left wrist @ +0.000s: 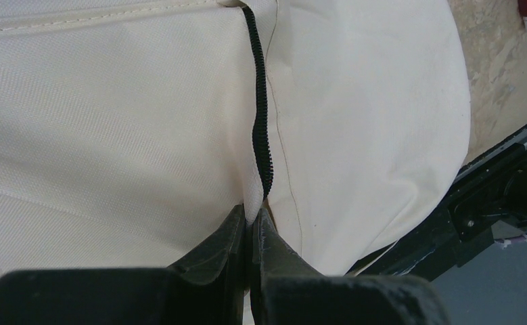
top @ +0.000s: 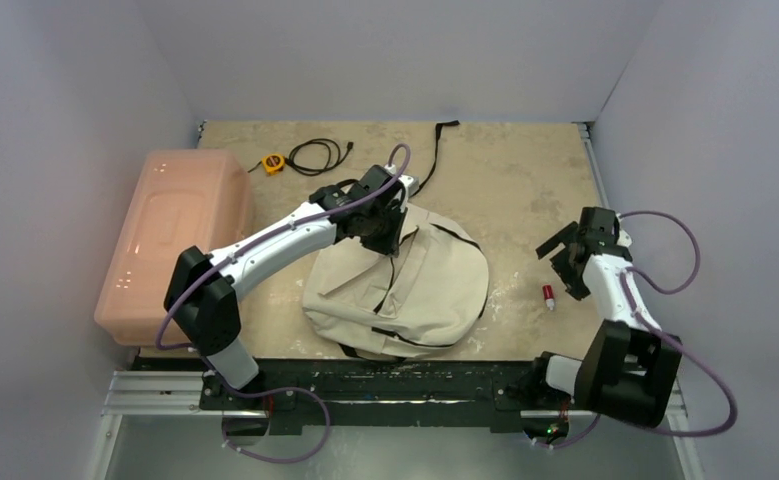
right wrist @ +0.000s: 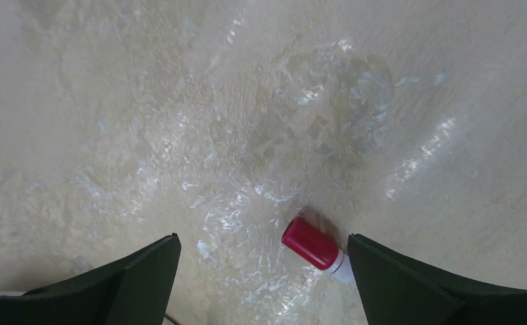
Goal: Pack the student bag
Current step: Pick up the personal item from the center of the board.
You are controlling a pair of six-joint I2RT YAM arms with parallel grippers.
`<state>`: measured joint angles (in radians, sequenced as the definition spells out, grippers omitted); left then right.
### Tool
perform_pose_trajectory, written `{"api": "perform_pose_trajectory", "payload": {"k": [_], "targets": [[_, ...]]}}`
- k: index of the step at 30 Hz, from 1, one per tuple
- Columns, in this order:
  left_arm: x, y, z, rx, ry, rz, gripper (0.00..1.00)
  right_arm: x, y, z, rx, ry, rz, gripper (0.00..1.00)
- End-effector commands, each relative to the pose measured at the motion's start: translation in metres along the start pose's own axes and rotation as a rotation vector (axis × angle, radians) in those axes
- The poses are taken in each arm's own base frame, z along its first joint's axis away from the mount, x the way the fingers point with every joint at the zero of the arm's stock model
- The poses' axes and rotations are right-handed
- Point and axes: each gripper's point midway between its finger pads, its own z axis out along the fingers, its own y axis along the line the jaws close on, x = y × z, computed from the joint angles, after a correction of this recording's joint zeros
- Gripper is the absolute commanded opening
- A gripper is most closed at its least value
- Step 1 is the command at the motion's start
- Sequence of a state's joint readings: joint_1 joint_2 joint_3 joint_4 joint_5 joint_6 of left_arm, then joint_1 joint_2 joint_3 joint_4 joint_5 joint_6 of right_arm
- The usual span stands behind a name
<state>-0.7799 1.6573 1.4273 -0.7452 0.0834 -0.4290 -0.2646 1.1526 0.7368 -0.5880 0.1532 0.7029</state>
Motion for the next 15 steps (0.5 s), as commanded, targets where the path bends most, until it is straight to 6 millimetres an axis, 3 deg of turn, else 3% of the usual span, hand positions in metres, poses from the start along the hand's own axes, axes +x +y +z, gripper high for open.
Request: {"api": "perform_pose_trajectory", "payload": {"k": [1, 3, 5, 10, 15], "targets": [[-0.006, -0.037, -0.004, 0.158, 0.016, -0.031, 0.0, 0.012, 0.007, 0.03, -0.035, 0.086, -0.057, 0.99], [-0.004, -0.041, -0.003, 0.179, 0.029, -0.038, 0.0, 0.025, 0.009, 0.042, -0.046, 0.155, -0.074, 0.99], [-0.004, -0.041, -0.002, 0.179, 0.03, -0.039, 0.0, 0.031, -0.002, 0.048, 0.013, 0.176, -0.095, 0.99], [-0.005, -0.039, -0.002, 0.17, 0.029, -0.035, 0.0, 0.037, -0.008, 0.05, 0.03, 0.182, -0.111, 0.98], [-0.004, -0.04, -0.003, 0.173, 0.027, -0.035, 0.0, 0.061, -0.005, 0.052, -0.012, 0.289, -0.119, 0.85]]}}
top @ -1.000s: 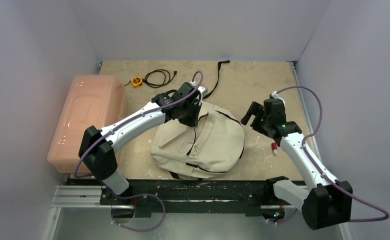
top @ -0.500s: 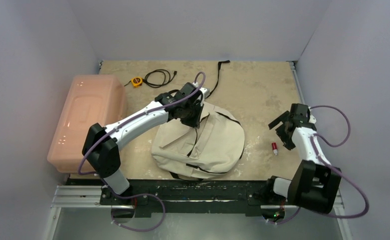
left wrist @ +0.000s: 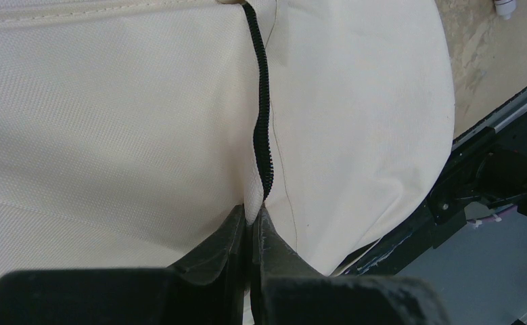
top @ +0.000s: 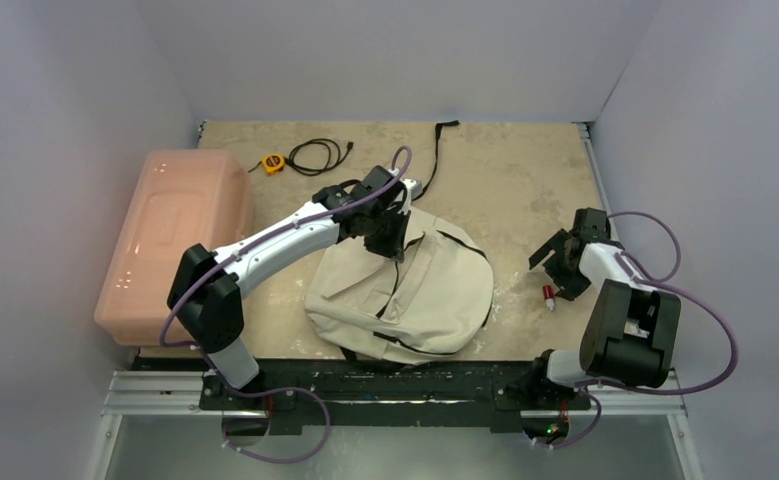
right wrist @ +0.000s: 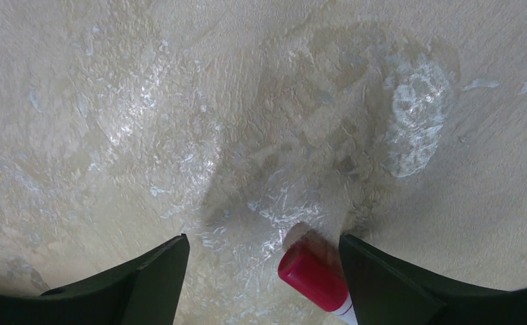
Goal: Pack the student bag
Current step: Pick up the personal item from the center of the board.
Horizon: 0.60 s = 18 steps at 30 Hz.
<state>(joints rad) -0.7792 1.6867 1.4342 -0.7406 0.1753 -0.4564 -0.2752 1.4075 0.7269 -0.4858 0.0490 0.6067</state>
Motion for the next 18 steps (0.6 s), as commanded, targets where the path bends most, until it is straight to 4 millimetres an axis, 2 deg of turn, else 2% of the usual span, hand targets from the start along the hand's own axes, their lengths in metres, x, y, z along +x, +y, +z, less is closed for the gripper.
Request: {"api": "perform_pose_trajectory", "payload": {"k": [1, 11, 15, 18], "targets": [[-0.011, -0.025, -0.007, 0.091, -0.025, 0.0, 0.0, 0.029, 0.0, 0.008, -0.035, 0.109, -0.021, 0.85], [-0.01, -0.021, -0.005, 0.067, -0.018, 0.005, 0.0, 0.058, 0.0, -0.006, 0.02, 0.166, -0.04, 0.81], [-0.011, -0.021, -0.006, 0.067, -0.023, 0.008, 0.0, 0.062, -0.006, -0.009, 0.058, 0.174, -0.053, 0.82], [-0.011, -0.022, -0.007, 0.069, -0.026, 0.009, 0.0, 0.054, 0.001, -0.014, 0.046, 0.159, -0.043, 0.84]]}}
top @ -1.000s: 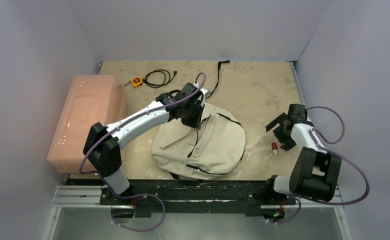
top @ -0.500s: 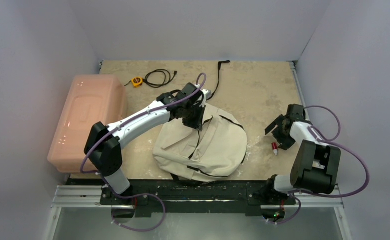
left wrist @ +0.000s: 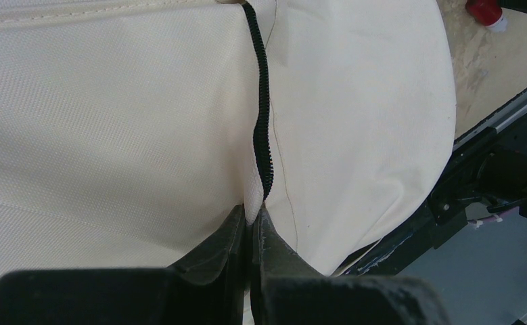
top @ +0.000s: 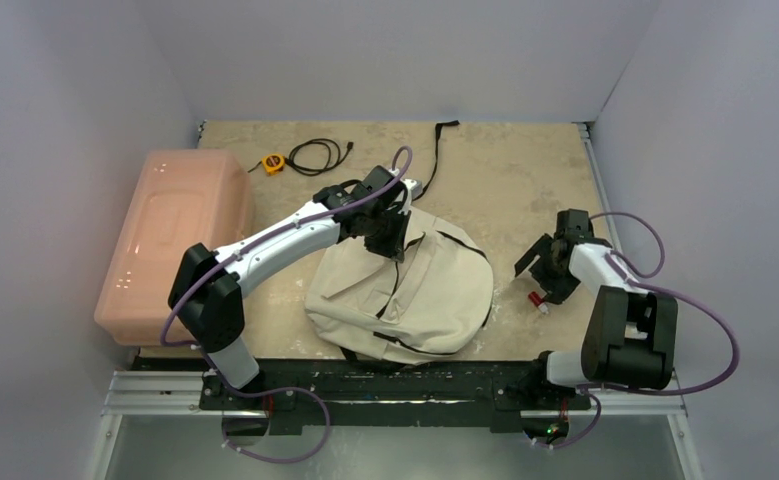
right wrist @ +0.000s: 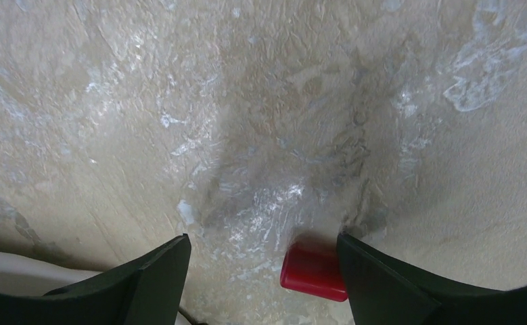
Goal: Pack the student bag
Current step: Pick up the personal item from the center of the board.
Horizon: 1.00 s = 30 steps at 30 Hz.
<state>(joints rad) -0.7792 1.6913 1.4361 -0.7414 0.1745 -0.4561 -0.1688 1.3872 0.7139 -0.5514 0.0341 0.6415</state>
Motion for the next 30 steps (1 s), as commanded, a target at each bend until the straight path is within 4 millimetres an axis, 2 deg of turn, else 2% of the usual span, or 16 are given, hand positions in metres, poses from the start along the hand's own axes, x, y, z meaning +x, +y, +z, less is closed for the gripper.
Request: {"api": "perform_pose_trajectory", "payload": {"k": [1, 3, 5, 7, 9, 13, 15, 20, 24, 28, 30], "targets": [[-0.011, -0.022, -0.008, 0.071, -0.028, 0.009, 0.0, 0.016, -0.003, -0.008, 0.029, 0.076, 0.036, 0.85], [-0.012, -0.022, -0.008, 0.073, -0.028, 0.008, 0.0, -0.002, 0.003, -0.015, 0.025, 0.016, 0.063, 0.88], [-0.011, -0.023, -0.009, 0.077, -0.028, 0.008, 0.0, -0.023, 0.001, -0.022, 0.066, -0.055, 0.071, 0.93], [-0.011, -0.022, -0.009, 0.074, -0.028, 0.007, 0.0, -0.031, -0.002, -0.028, 0.087, -0.073, 0.087, 0.95], [-0.012, -0.022, -0.009, 0.071, -0.03, 0.009, 0.0, -0.028, -0.008, -0.027, 0.103, -0.06, 0.093, 0.98], [-0.012, -0.022, -0.01, 0.071, -0.034, 0.011, 0.0, 0.004, -0.012, -0.02, 0.058, 0.042, 0.099, 0.98], [-0.012, -0.023, -0.011, 0.075, -0.035, 0.012, 0.0, 0.012, -0.01, -0.016, 0.019, 0.055, 0.099, 0.98], [-0.012, -0.024, -0.011, 0.079, -0.035, 0.011, 0.0, 0.013, -0.015, -0.011, 0.035, 0.049, 0.071, 0.98], [-0.012, -0.022, -0.01, 0.07, -0.037, 0.011, 0.0, 0.023, -0.018, -0.01, 0.038, 0.087, 0.07, 0.97], [-0.012, -0.022, -0.011, 0.071, -0.036, 0.013, 0.0, 0.019, -0.02, -0.014, 0.041, 0.054, 0.055, 0.95], [-0.012, -0.022, -0.011, 0.073, -0.036, 0.012, 0.0, 0.016, -0.017, -0.011, 0.024, 0.041, 0.054, 0.86]]}}
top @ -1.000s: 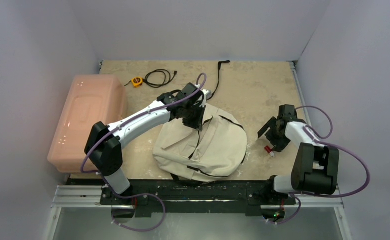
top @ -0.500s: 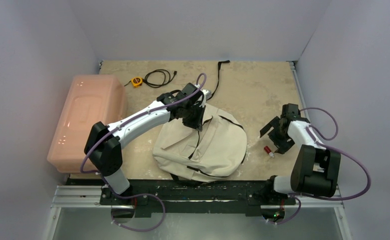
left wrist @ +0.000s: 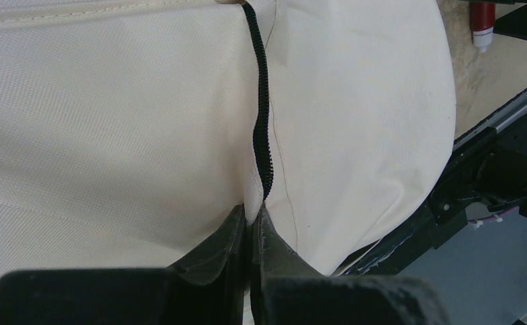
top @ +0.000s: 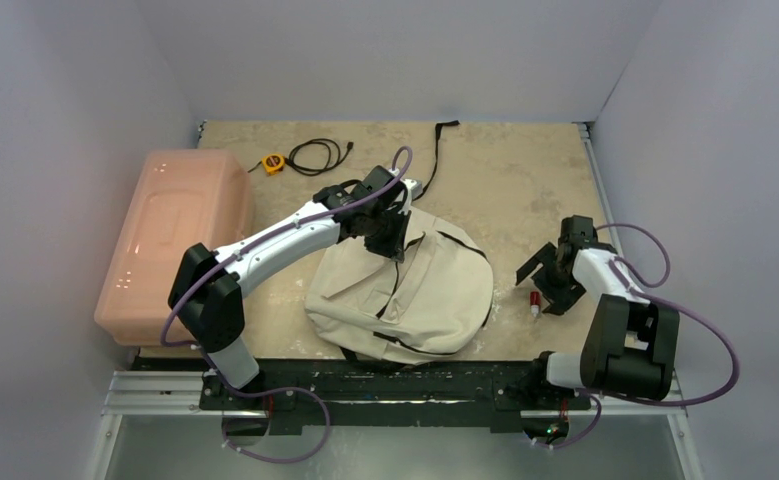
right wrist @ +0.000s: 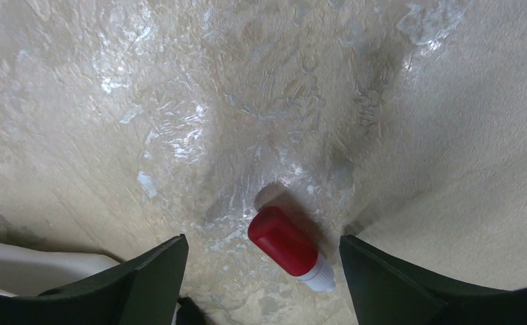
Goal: Pack the student bag
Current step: Pick up the personal item from the center of the board.
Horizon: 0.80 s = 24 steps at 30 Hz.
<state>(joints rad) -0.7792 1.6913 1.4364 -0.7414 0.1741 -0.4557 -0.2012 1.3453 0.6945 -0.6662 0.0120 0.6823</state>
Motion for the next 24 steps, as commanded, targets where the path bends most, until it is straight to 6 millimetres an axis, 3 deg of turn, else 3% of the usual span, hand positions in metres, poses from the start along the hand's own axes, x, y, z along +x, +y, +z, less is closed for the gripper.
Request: {"api": "perform_pose_trajectory", "payload": {"k": [1, 8, 15, 18, 24], "targets": [[-0.012, -0.022, -0.01, 0.074, -0.034, 0.012, 0.0, -0.007, 0.002, -0.001, -0.016, -0.042, -0.015, 0.82], [-0.013, -0.02, -0.01, 0.061, -0.037, 0.015, 0.0, 0.003, 0.006, 0.003, -0.005, -0.023, -0.063, 0.72], [-0.012, -0.02, -0.009, 0.059, -0.032, 0.014, 0.0, 0.012, 0.006, 0.007, 0.003, -0.003, -0.089, 0.55], [-0.012, -0.019, -0.009, 0.057, -0.036, 0.015, 0.0, 0.01, 0.006, 0.008, 0.003, -0.013, -0.087, 0.46], [-0.013, -0.017, -0.009, 0.049, -0.039, 0.018, 0.0, 0.012, 0.009, 0.012, -0.003, -0.013, -0.098, 0.17]]}}
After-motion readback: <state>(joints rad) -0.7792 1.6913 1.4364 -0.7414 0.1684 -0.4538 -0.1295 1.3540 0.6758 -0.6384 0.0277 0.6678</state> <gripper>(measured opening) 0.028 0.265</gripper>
